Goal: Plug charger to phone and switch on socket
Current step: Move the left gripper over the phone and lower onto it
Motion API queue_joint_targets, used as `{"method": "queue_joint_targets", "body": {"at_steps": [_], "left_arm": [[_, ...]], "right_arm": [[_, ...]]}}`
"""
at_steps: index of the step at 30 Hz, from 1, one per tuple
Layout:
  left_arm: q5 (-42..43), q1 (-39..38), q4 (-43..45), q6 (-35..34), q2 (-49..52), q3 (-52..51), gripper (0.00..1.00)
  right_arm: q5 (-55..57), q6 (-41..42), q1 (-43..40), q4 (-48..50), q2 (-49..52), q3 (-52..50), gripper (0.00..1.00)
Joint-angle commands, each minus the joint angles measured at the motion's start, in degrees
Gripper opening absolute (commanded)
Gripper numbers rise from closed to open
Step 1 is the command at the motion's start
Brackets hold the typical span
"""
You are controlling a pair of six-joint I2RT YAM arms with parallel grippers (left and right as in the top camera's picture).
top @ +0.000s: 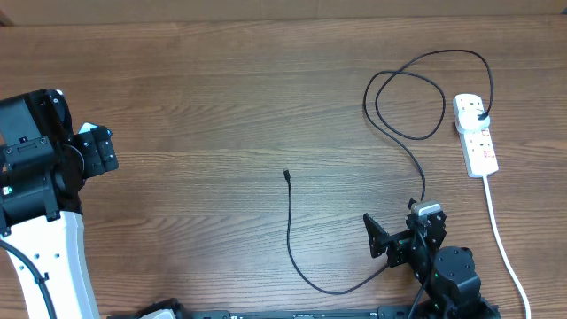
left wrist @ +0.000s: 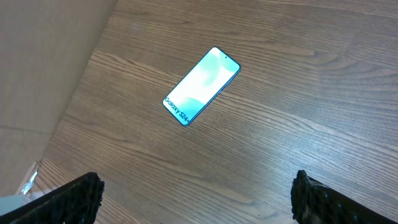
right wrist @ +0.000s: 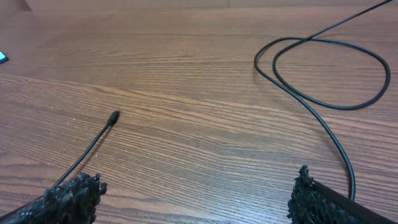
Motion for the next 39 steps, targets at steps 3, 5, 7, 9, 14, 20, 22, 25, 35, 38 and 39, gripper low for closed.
{"method": "queue_joint_targets", "body": {"at_steps": [3, 5, 7, 9, 14, 20, 22, 25, 35, 38, 39], "left_arm": [[0.7, 0.35, -0.2, 0.66, -0.13, 1.38, 1.0], [0.7, 0.35, -0.2, 0.66, -0.13, 1.38, 0.99], [0.72, 0.35, -0.22, 0.63, -0.13, 1.38, 1.0], [1.6, 0.35, -0.33, 0.63, -0.13, 1.38, 0.99], [2.43, 0.35, 1.51, 0.68, -0.11, 1.38, 1.0], [2.45, 0.35, 5.77, 0.66, -0.09, 1.38, 1.0], [2.84, 0.35, 7.08, 0.68, -0.09, 1.38, 1.0], [3.15, 0.35, 8.35, 3.8, 0.59, 1.38, 0.99], [2.38, 0.42, 8.31, 12.44, 15.23, 1.38, 0.99], [0.2, 1.79, 9.62, 12.44, 19.41, 1.38, 0.99], [0.33, 2.86, 10.1, 12.37, 20.59, 1.38, 1.0]], "right_arm": [[-0.28, -0.39, 0.26, -1.03, -0.31, -0.76, 1.0], [-0.28, -0.39, 0.26, -1.03, -0.31, -0.76, 1.0], [-0.28, -0.39, 0.26, -1.03, -0.31, -0.76, 1.0], [-0.28, -0.42, 0.26, -1.03, -0.31, -0.76, 1.0], [-0.28, -0.39, 0.26, -1.03, -0.31, -0.76, 1.0], [-0.28, -0.42, 0.26, -1.03, -0.31, -0.76, 1.0], [-0.31, -0.39, 0.26, -1.03, -0.31, -0.76, 1.0], [-0.28, -0.39, 0.26, -1.01, -0.31, -0.76, 1.0], [-0.28, -0.39, 0.26, -1.03, -0.31, -0.76, 1.0], [-0.31, -0.39, 0.26, -1.03, -0.31, -0.76, 1.0], [-0.31, -0.39, 0.26, -1.03, -0.31, -0.76, 1.0]]}}
